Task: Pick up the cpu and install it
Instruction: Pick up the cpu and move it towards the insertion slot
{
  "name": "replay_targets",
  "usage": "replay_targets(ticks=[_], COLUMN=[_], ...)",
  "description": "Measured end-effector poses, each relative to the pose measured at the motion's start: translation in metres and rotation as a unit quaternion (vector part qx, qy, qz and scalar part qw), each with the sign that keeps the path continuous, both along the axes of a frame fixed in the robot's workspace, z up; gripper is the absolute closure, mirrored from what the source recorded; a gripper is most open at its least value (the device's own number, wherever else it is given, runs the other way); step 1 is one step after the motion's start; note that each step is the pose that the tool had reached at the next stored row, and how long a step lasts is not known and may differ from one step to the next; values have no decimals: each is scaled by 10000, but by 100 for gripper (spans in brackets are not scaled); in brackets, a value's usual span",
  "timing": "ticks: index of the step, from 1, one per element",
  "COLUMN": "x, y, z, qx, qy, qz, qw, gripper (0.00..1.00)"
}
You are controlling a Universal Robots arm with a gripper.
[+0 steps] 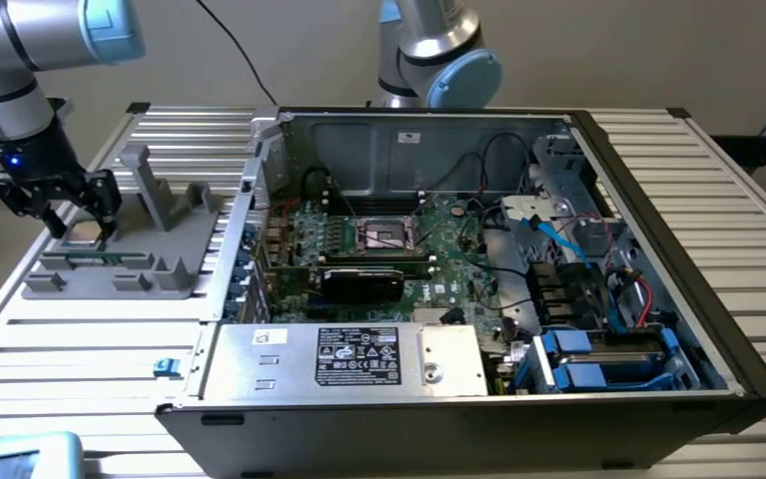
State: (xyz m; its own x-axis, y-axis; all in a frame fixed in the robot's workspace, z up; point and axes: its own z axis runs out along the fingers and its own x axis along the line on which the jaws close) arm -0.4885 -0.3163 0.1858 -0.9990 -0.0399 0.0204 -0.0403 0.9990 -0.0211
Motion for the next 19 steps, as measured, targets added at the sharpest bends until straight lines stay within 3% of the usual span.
replay_targets(ticks=[3,4,11,13,14,19], x=[2,2,4,3,3,4], y=[0,0,0,0,0,-1], z=[0,0,-5,-17,-17,-17], qx=[0,0,0,0,0,0], qy=[4,6,15,16,17,26], qz=[0,0,0,0,0,0], qw=[10000,10000,10000,10000,10000,10000], gripper=[28,35,35,37,44,44])
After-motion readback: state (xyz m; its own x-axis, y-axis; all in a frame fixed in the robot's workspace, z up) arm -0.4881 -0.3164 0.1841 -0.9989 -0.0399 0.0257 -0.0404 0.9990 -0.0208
